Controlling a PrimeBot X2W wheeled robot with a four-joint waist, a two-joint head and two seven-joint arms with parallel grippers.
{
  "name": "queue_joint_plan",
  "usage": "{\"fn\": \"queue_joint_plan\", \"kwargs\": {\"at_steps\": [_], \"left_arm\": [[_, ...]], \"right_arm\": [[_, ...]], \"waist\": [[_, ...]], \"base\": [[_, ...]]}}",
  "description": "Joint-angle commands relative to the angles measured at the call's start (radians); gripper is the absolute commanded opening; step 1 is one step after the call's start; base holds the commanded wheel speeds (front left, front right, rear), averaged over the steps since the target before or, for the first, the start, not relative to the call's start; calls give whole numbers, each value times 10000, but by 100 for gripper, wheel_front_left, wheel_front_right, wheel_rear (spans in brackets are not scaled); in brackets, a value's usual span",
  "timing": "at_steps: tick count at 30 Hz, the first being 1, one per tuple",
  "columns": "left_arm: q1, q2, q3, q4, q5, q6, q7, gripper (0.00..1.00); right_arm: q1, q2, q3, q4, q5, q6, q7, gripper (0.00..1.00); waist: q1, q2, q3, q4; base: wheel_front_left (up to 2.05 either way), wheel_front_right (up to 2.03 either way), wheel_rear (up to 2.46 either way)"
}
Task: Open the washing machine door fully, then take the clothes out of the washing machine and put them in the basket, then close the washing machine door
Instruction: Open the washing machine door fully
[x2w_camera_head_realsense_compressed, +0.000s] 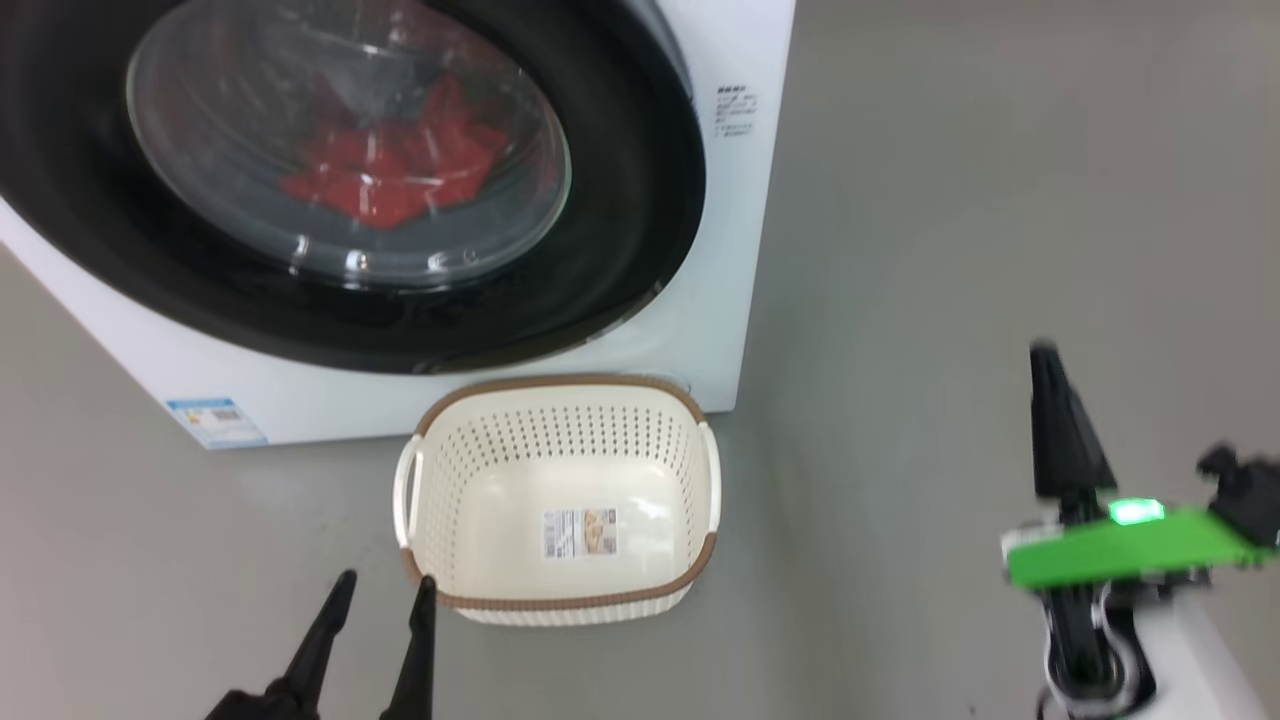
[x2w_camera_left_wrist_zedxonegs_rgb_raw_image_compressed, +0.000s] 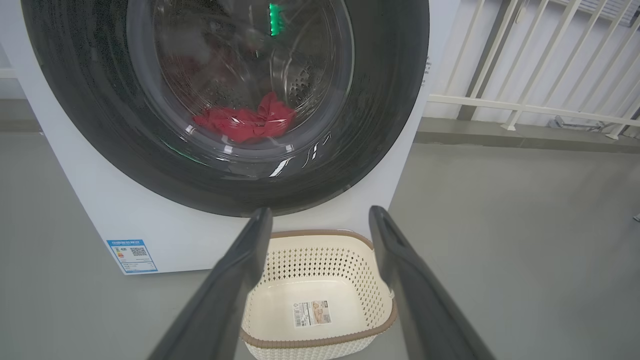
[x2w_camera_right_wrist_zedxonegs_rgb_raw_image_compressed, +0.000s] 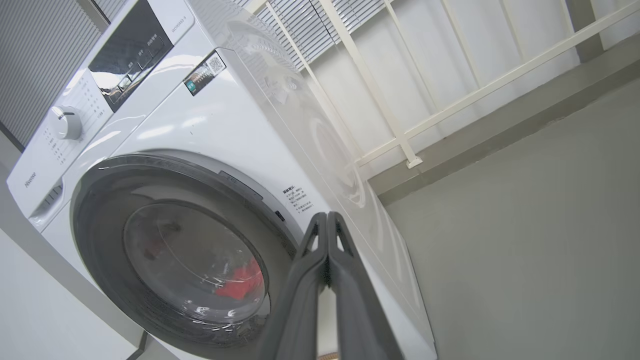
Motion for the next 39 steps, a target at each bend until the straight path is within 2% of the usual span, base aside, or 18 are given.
{"fn": "queue_joint_plan", "kwargs": {"at_steps": [1,6,9,12,17,20,25,31,39], "left_arm": [[-464,76,188,-274,-61,-55,-124,100],[-827,69,91,-340,-249,-55,-124,100],[-1255,62,-15,-357,-486,-55,-124,100],[-1441,60,-112,-325,-545,-55,-124,100],[-1859,56,-412,-219,-744,-55,-124,100],[-2028,55,-642,-147,-840,-55,-124,100],[-2308,74,-1042,7,-999,-56,-124,100],[-2591,116,-1465,114,-1183,-56,-124,100],[-2848,140,-1846,218,-1376,-56,-124,100]], "right_arm": [[-825,-121,378,-287,426,6,-63,0],[-2189,-179,862,-150,1563,6,-63,0],[-3823,-682,1402,56,2621,6,-63,0],[-4397,-967,1633,164,3160,6,-63,0],[-5736,-1826,2343,539,4985,6,70,0],[-6505,-2276,2634,889,6132,6,835,0],[-7598,-2655,2758,1385,7711,6,2404,0],[-8577,-2940,2981,2162,8662,6,4461,0],[-9564,-2906,2600,3128,9855,6,6584,0]], "waist": [[0,0,433,243],[0,0,1000,530],[0,0,1703,879],[0,0,1947,1042],[0,0,2504,1414],[0,0,2787,1600],[0,0,3167,1872],[0,0,3498,2127],[0,0,3849,2356]], "base": [[0,0,0],[0,0,0],[0,0,0],[0,0,0],[0,0,0],[0,0,0],[0,0,0],[0,0,0],[0,0,0]]}}
